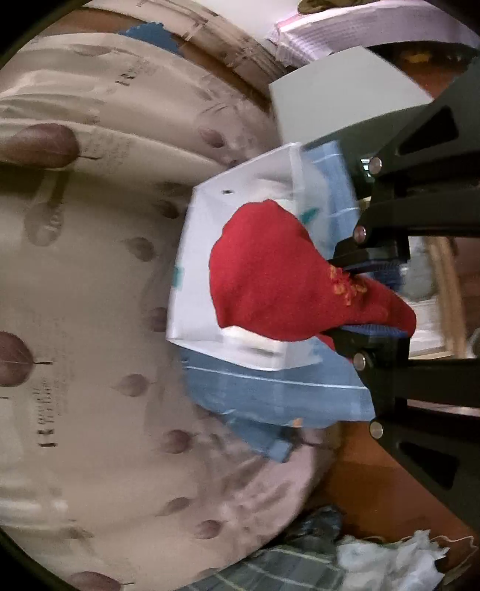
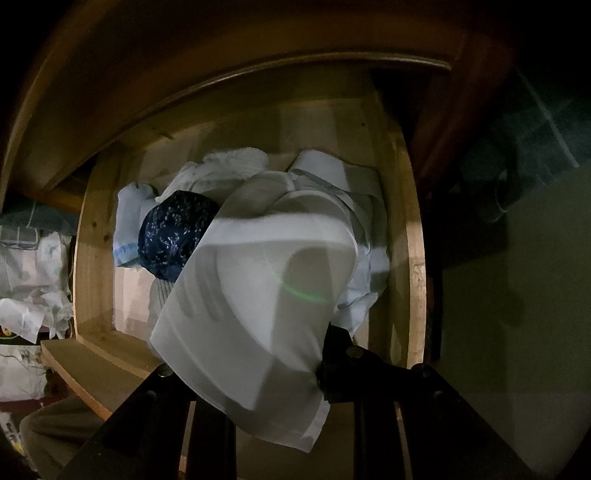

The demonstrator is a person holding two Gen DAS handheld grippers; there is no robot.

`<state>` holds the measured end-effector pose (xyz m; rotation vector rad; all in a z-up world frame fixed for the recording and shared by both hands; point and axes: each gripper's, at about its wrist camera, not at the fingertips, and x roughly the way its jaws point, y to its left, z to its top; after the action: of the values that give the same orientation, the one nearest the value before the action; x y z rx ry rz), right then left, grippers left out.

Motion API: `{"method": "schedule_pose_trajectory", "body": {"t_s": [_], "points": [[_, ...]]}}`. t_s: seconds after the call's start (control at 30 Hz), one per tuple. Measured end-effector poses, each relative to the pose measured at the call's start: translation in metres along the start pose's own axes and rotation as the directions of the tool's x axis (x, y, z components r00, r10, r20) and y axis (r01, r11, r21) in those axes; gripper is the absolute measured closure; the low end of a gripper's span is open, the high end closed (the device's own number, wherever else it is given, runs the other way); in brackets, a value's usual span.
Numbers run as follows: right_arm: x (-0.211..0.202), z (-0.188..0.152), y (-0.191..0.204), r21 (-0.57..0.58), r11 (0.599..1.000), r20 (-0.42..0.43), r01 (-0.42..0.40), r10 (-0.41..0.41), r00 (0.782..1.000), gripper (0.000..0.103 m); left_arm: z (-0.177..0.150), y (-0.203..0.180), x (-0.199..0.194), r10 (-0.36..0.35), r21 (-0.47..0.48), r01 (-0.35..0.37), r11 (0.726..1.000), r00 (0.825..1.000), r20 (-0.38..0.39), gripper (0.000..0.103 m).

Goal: Take underwear out of drawer
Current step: 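Carry the red panties up into the shoe box with the left tool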

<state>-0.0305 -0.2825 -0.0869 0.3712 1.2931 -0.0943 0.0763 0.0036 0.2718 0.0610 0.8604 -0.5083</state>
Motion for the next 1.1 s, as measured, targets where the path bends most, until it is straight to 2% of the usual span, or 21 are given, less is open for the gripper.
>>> {"method": "schedule_pose_trajectory", "body": {"t_s": [0.1,0.3,0.43,0.6,0.8,0.9,1.0,1.1], "points": [[-0.001,0.0,-0.001,0.006,1.0,-0.002,-0.005,0.005,1.0,0.085,0.029,-0.004,0.013,0.01,0.008,-0.01,1.0,1.0,0.002,0.08],[-0.002,0.0,-0.003,0.013,1.0,0.0,-0.012,0.012,1.0,0.085,0.065,-0.016,0.056,0.058,0.043,-0.057,0.997,0.998,-0.023,0.08],[-0.002,0.0,-0.003,0.016,1.0,-0.002,-0.015,0.015,1.0,0.085,0.068,-0.023,0.086,0.082,0.072,-0.08,0.994,0.996,-0.038,0.08],[-0.001,-0.002,-0.001,0.002,1.0,-0.007,-0.012,0.012,1.0,0.085,0.063,-0.012,0.118,0.11,0.017,-0.109,0.994,0.99,-0.088,0.08],[-0.004,0.0,-0.003,0.02,1.0,0.003,-0.023,0.023,1.0,0.085,0.057,0.006,0.136,0.13,-0.042,-0.136,0.99,0.984,-0.123,0.08],[-0.005,-0.001,-0.005,0.032,0.999,0.008,-0.029,0.029,1.0,0.085,0.051,0.007,0.142,0.156,-0.036,-0.162,0.986,0.98,-0.124,0.079],[-0.006,-0.002,-0.005,0.033,0.999,0.011,-0.029,0.029,1.0,0.085,0.043,0.01,0.151,0.134,-0.057,-0.144,0.988,0.979,-0.151,0.076],[-0.007,0.0,-0.008,0.032,0.999,0.004,-0.028,0.028,1.0,0.085,0.04,0.01,0.152,0.151,-0.049,-0.159,0.986,0.978,-0.143,0.075]]}}
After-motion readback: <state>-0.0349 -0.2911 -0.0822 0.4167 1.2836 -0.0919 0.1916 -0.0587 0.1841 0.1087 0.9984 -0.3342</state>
